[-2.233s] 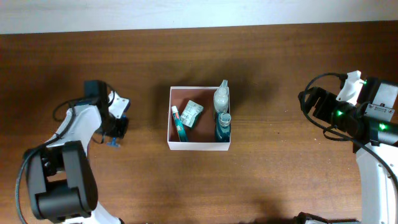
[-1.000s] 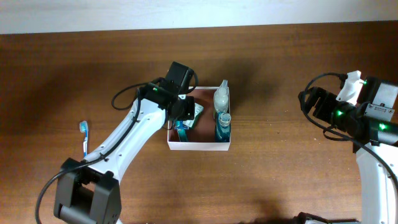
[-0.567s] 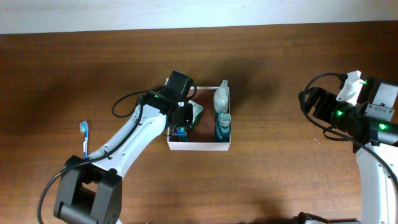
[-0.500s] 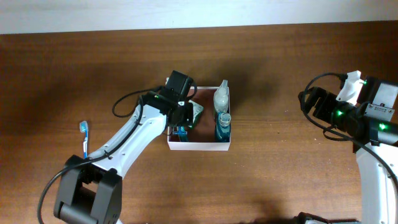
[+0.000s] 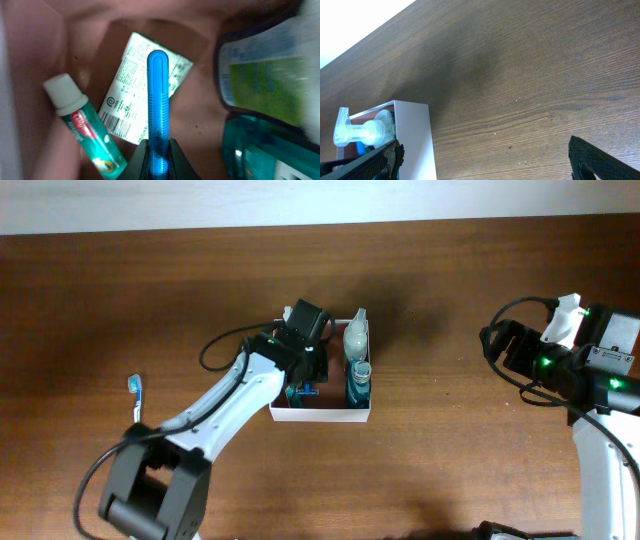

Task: Pack container
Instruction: 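Lower the razor into the box and open the left gripper, then move the left gripper back left over the blue toothbrush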

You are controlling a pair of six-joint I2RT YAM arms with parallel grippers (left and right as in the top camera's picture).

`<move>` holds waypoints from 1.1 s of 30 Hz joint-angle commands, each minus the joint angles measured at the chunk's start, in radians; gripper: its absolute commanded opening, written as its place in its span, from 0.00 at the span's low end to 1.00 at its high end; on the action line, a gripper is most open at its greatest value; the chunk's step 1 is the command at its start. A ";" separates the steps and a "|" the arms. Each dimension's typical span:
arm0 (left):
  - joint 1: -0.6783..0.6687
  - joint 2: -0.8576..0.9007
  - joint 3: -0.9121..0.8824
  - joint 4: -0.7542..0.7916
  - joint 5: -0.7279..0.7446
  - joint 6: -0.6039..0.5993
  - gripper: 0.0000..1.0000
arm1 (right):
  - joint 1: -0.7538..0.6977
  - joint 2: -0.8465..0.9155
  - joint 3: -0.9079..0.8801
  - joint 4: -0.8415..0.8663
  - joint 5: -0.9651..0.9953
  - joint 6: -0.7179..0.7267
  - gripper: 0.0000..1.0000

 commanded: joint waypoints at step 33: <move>0.381 -0.142 0.125 -0.500 -0.310 0.151 0.59 | -0.003 0.001 0.017 0.003 0.008 -0.003 0.98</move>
